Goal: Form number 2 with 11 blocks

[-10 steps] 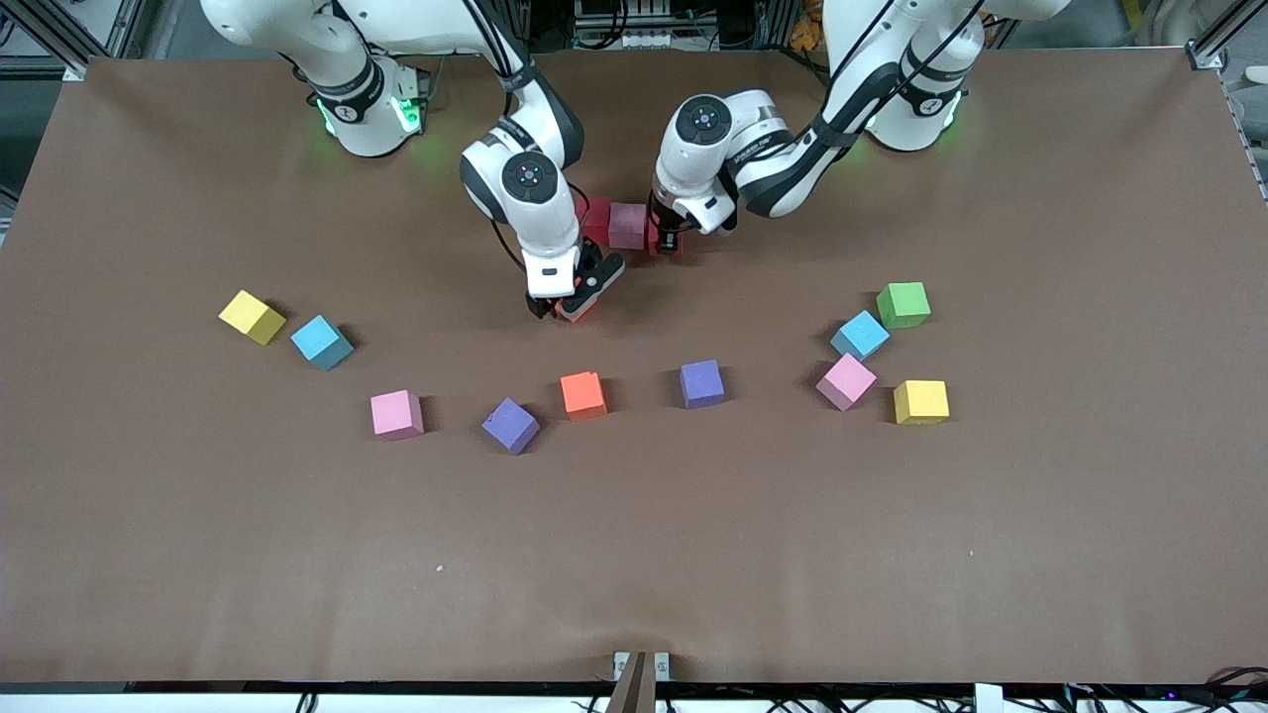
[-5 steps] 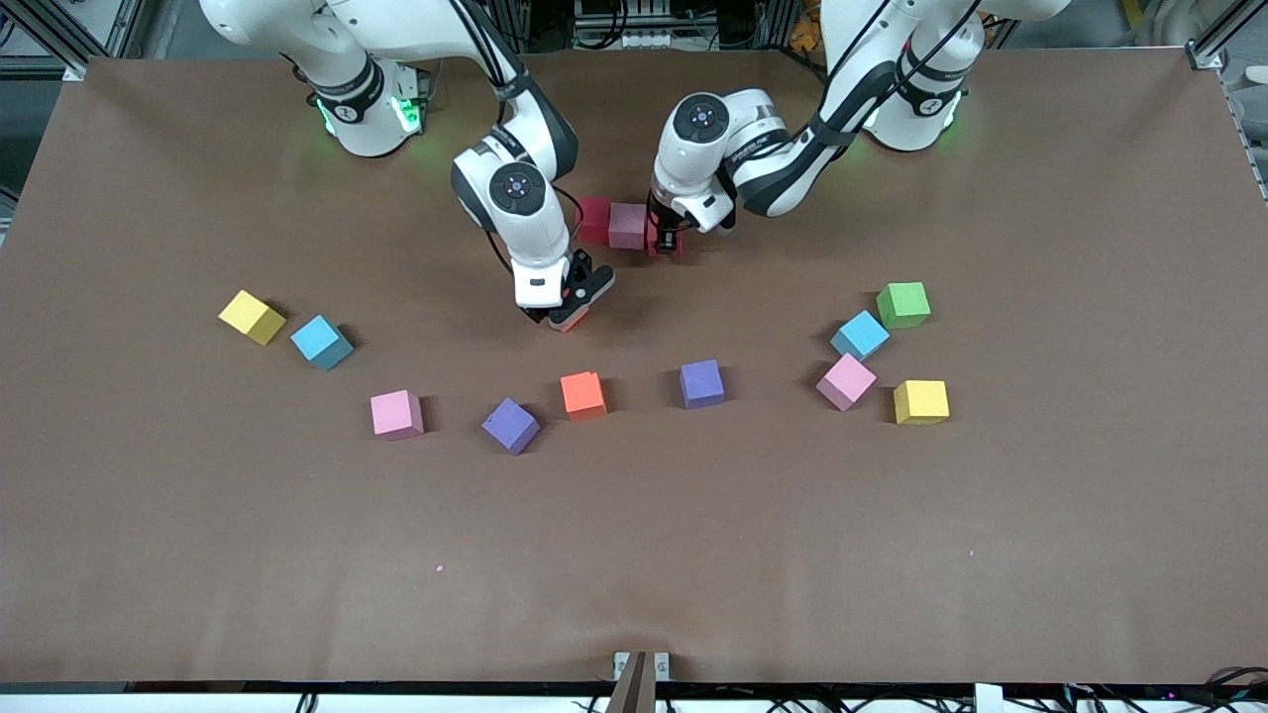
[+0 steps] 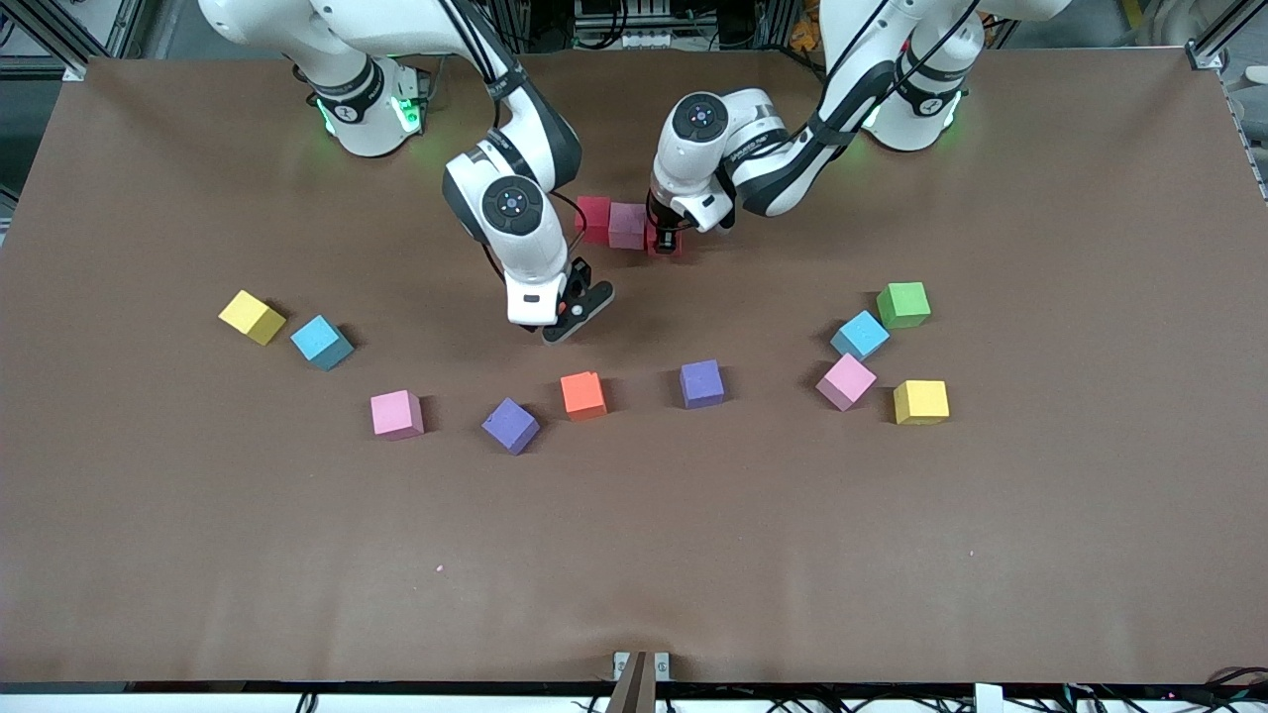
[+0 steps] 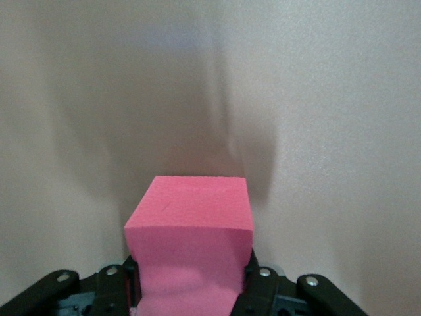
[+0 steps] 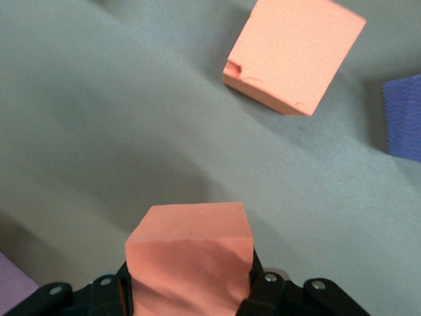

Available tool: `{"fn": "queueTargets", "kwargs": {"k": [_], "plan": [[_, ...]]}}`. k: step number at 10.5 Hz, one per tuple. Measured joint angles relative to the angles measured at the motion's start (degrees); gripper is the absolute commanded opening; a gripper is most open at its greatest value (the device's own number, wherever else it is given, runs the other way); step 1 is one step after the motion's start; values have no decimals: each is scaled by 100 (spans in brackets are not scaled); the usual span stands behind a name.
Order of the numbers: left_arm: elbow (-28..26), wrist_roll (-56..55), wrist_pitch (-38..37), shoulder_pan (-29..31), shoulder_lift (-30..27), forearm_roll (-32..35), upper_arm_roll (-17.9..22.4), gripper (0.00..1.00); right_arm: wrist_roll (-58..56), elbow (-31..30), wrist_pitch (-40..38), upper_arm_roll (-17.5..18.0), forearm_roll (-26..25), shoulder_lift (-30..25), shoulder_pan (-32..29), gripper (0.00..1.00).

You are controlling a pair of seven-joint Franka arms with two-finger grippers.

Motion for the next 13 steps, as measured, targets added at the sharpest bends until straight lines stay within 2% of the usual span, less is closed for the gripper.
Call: {"fn": "queueTargets", "kwargs": {"k": [7,8,9,13], "plan": [[0,-45,0,-74,0,4,4,11,213,0,-24,27,5,3,0,33],[0,-45,0,-76,0,4,5,36,312,0,-25,31,6,3,1,33],[0,-45,0,-76,0,4,5,99,416,0,-25,43,6,3,7,33],[-3,-45,-2,-76,33,4,36,100,506,0,-25,61,6,3,20,33]]}}
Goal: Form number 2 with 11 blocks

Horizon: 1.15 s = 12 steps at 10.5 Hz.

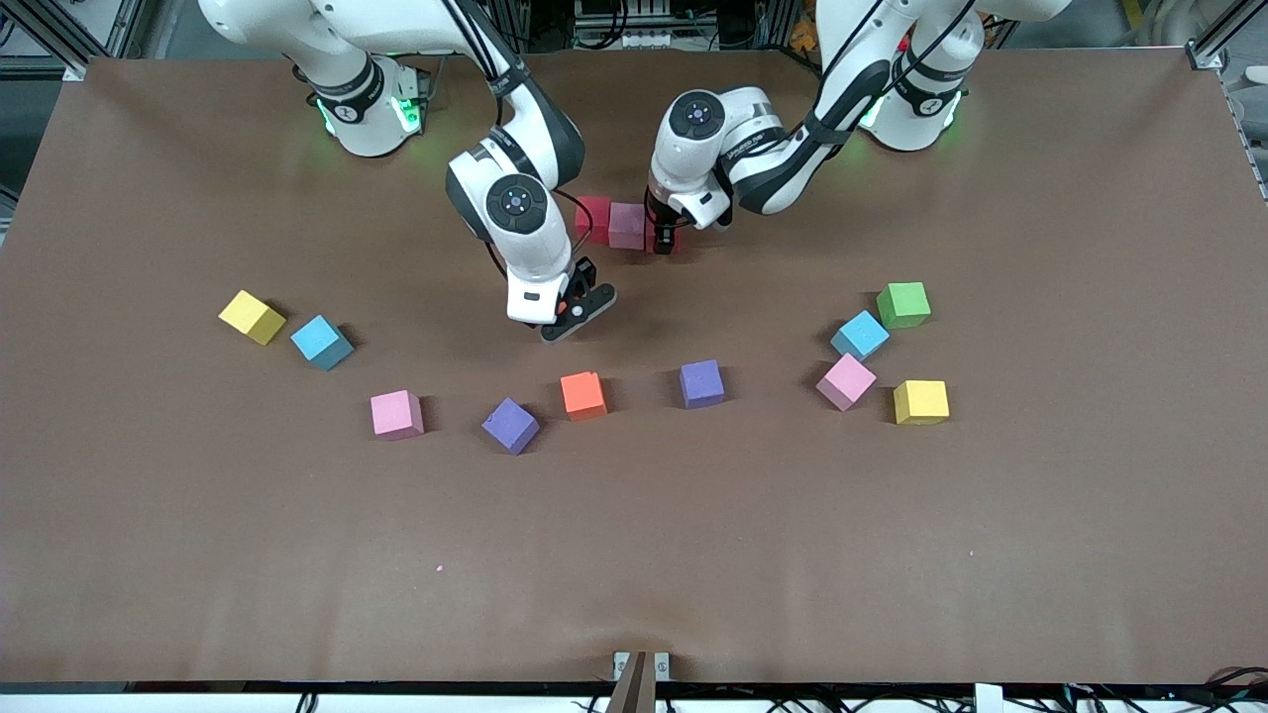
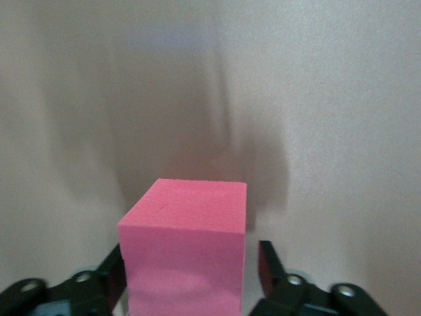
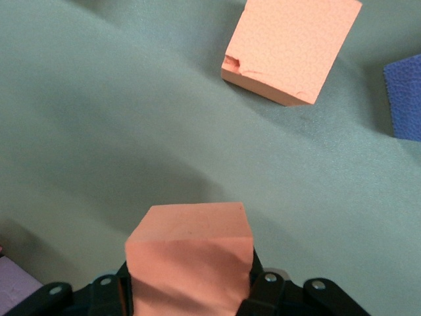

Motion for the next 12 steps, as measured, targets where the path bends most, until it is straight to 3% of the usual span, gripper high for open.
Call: {"fn": "queueTargets", "kwargs": {"k": [3,8,12], "plan": [[52,0,-67,5,-63,6,1,100,158,0,0,4,4,0,0,33],[86,205,-616,3,-550,59,-117,100,1386,49,13,38,21,0,277,33],[320,1403,-1144,490,-778,62,-85,100,1642,70,31,38,356,2,322,33]]}}
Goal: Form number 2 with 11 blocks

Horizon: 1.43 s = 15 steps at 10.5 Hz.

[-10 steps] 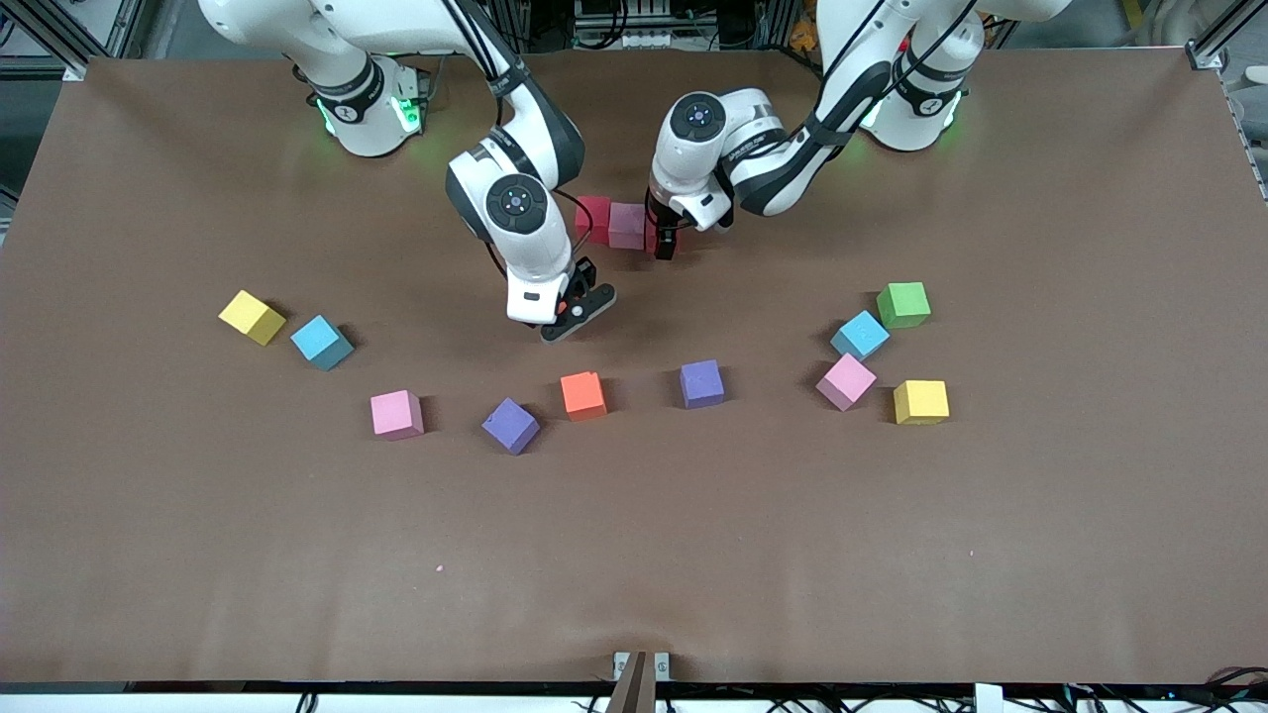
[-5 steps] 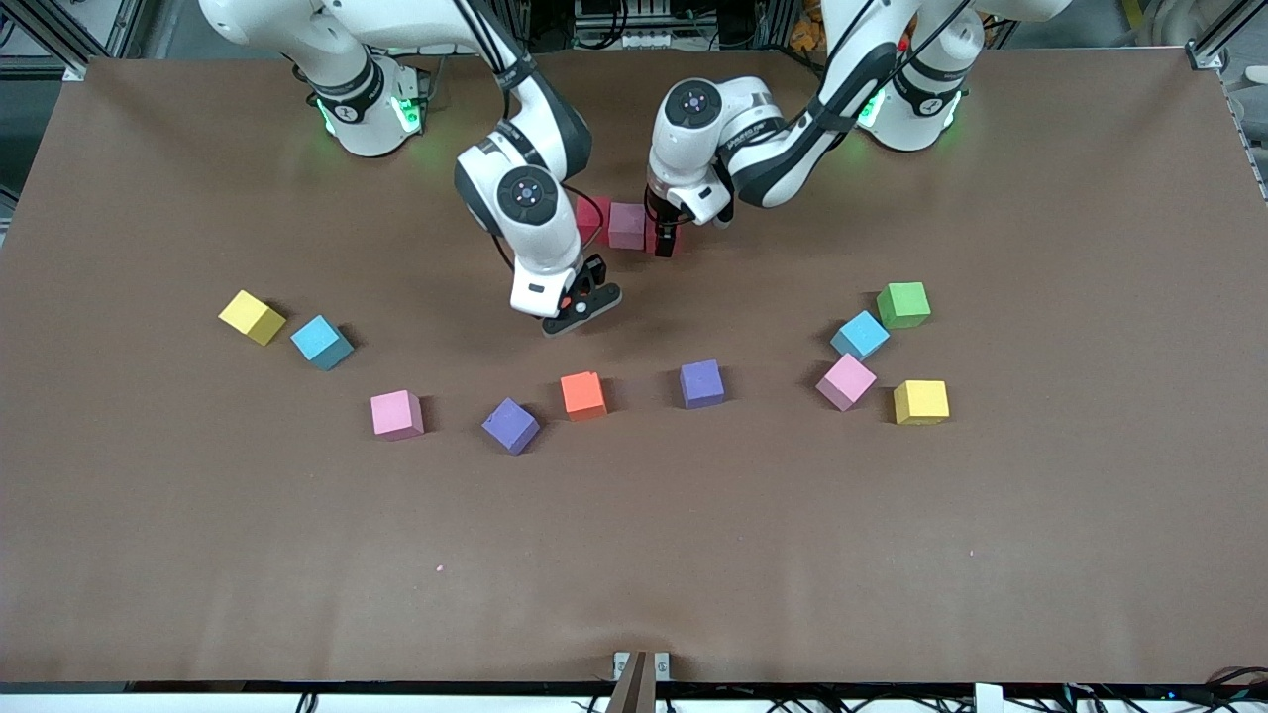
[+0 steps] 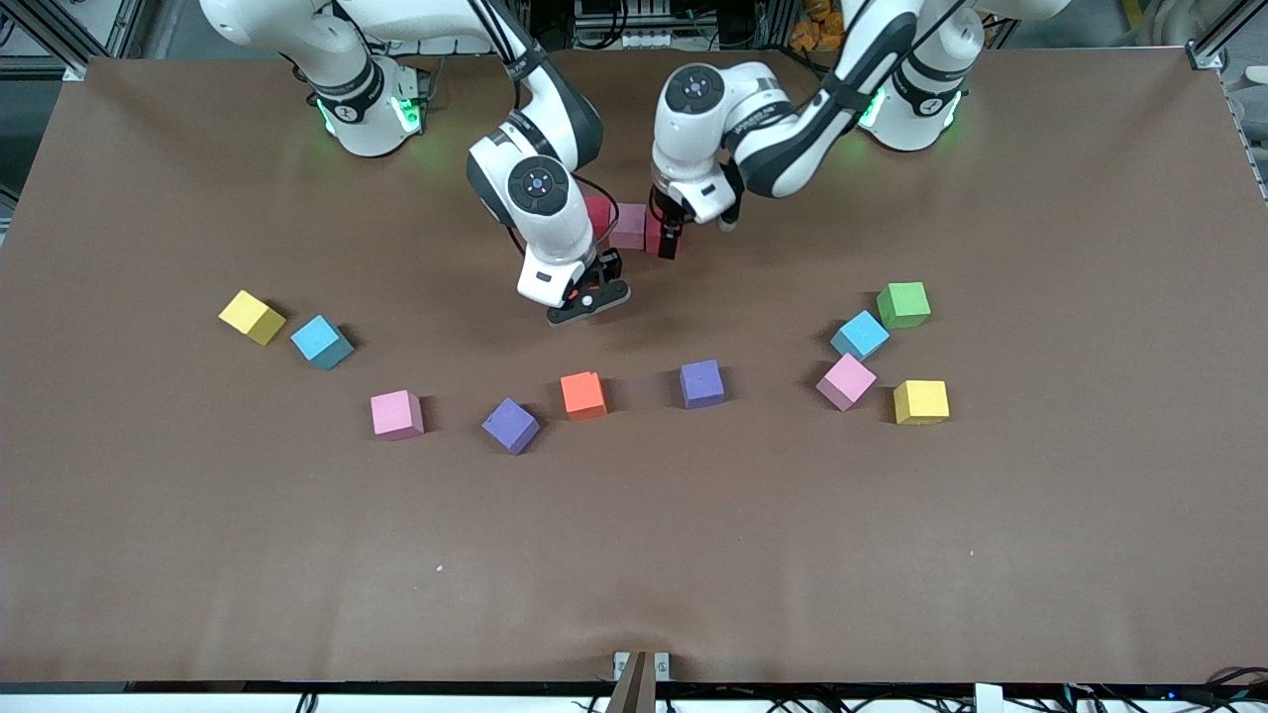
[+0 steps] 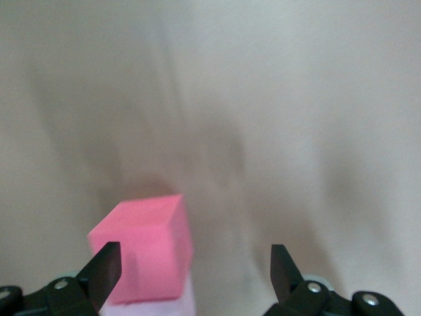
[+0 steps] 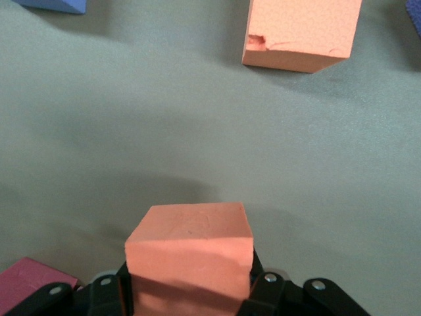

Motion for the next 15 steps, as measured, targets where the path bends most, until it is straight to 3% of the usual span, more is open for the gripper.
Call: {"fn": "queueTargets", "kwargs": {"k": [2,7,9,11,15], "plan": [[322,1288,-289,607,4,5,29,100,197,21,5,2,27,7,54,33],[2060,4738,-1613,1655,425,6,95,100,1662,382,110,11,59,275,624,33],[2589,5857,-1695,1658,859,103,177,100,2155,571,303,13,60,533,788,33],[2905,6592,-1713,1586,1401,680,177,100,2514,865,332,18,61,854,893,33],[3338,6787,-1713,1136,2085,979,176,100,3022,1115,357,20,61,1167,1080,32]]}}
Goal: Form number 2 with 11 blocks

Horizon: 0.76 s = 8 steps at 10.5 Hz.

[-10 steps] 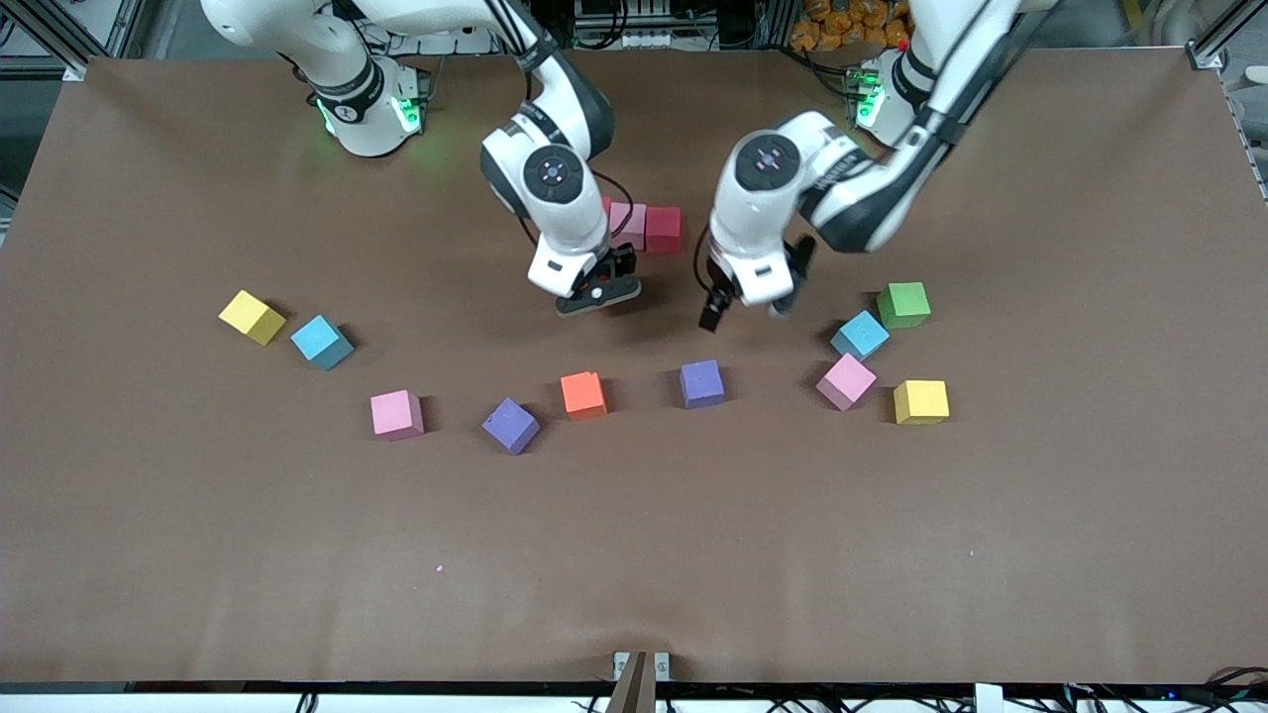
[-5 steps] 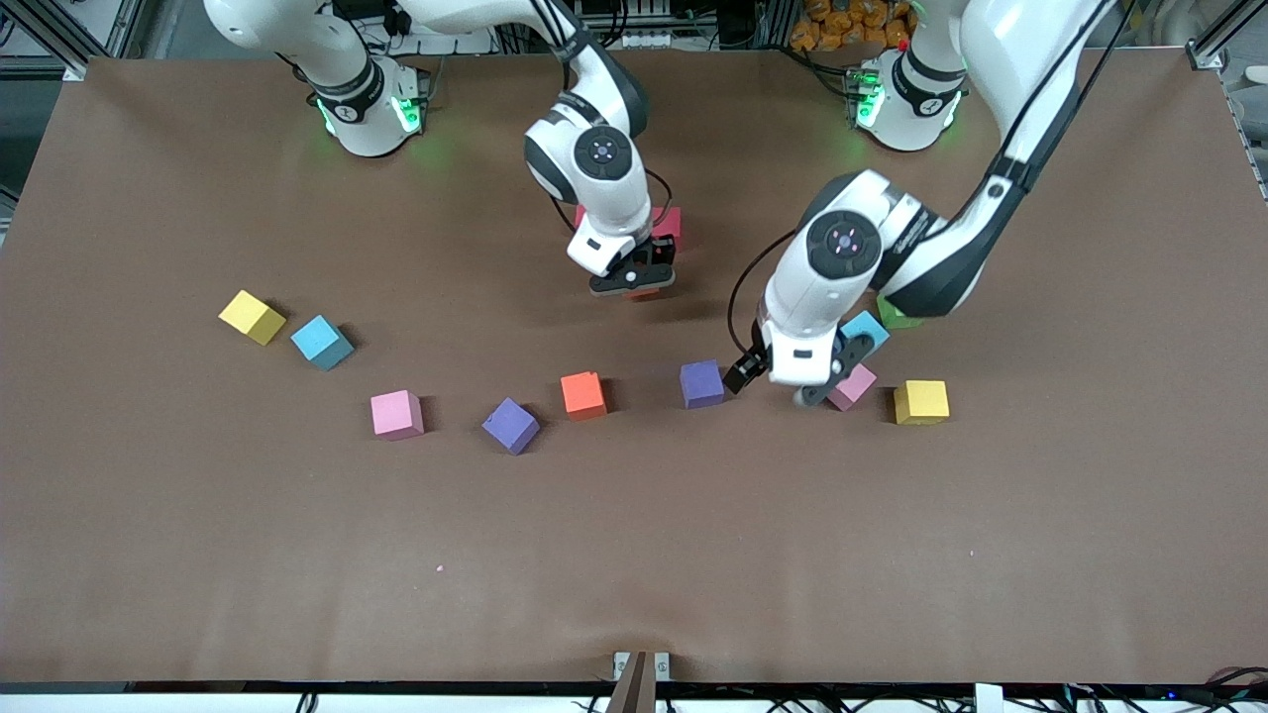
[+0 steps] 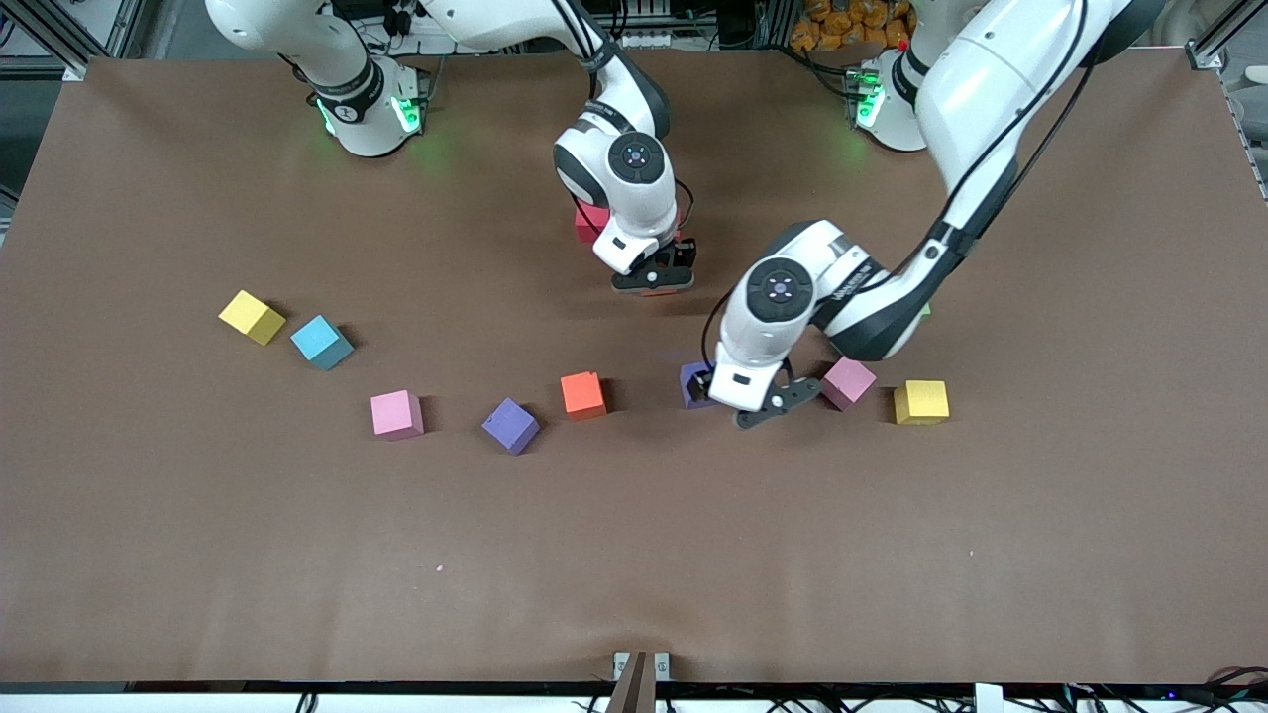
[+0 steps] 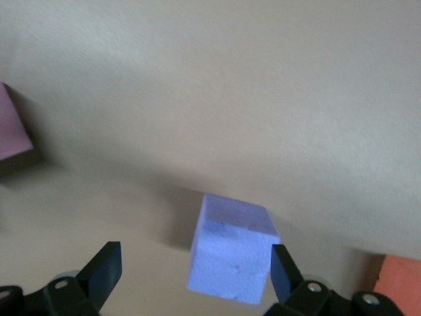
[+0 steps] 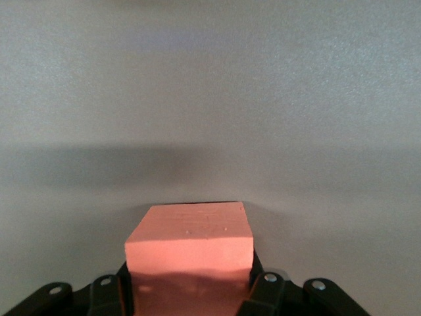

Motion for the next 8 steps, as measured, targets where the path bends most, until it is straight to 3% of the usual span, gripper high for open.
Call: {"fn": "queueTargets", "kwargs": {"k": [8], "plan": [[205,644,-35,-176,336,2,2,100,306,6,-62,1,0,42,239,33]]}}
